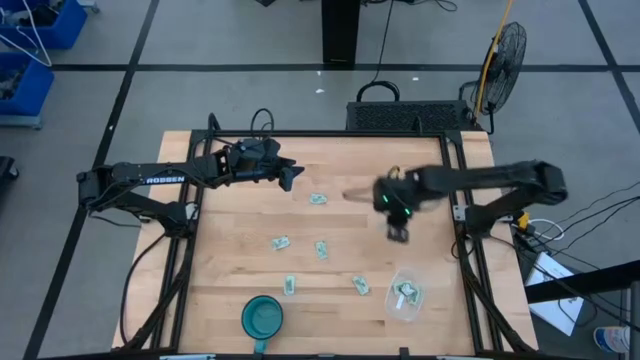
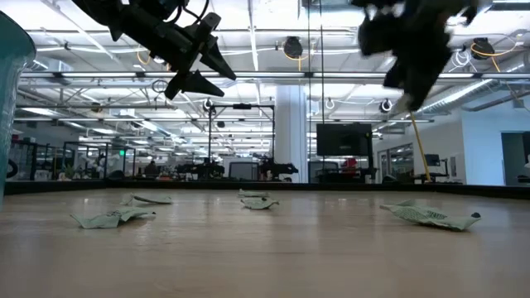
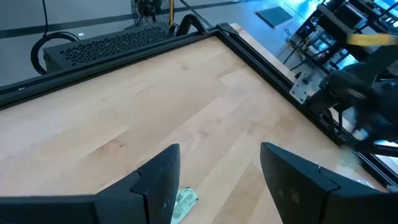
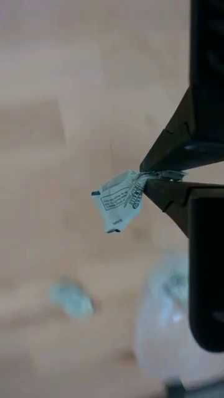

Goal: Pick and place Stevia / Truvia into bins
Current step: Put the light green stevia packet into the transparent bin

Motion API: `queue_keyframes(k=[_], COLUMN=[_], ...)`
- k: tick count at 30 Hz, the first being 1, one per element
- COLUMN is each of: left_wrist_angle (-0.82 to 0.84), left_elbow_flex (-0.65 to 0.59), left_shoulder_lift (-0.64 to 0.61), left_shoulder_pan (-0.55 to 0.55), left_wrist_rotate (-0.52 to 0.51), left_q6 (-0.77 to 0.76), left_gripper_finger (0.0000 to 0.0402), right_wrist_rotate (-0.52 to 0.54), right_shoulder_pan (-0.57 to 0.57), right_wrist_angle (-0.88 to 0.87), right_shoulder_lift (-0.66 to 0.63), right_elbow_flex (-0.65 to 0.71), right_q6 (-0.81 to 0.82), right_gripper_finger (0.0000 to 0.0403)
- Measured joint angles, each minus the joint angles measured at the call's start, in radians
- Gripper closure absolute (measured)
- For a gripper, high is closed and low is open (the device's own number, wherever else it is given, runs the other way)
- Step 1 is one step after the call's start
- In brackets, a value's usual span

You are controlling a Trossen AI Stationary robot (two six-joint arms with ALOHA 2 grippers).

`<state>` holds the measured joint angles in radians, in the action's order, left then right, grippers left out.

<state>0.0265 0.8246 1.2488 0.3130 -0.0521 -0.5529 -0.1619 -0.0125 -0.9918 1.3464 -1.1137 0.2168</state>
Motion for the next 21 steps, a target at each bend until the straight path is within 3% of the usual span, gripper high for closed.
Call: queue_keyframes(k=[5,11,16,21], left_wrist_angle=[0.0,0.0,0.0,0.0], left_elbow_flex=[0.0,0.0,0.0,0.0], left_shoulder_lift=[0.0,0.0,0.0,0.0], left_shoulder_pan=[0.0,0.0,0.0,0.0], left_wrist_rotate=[0.0,0.0,0.0,0.0], left_q6=[0.0,0.0,0.001,0.005], left_gripper_finger=[0.0174,0.0174,0.0174,0.0174], right_wrist_rotate=[-0.001,-0.002,-0.079,-0.077], right_shoulder_pan=[0.259,0.475,0.571,0.597], right_wrist_angle=[0.075,0.17,0.181,0.18], right_shoulder_lift=[-0.036,-0.008,0.05,0.126], right_elbow_flex=[0.0,0.0,0.008,0.07], right_q6=[0.183,0.352,0.402,0.473], right_gripper_finger=[0.0381,0.0381,0.038,0.0375])
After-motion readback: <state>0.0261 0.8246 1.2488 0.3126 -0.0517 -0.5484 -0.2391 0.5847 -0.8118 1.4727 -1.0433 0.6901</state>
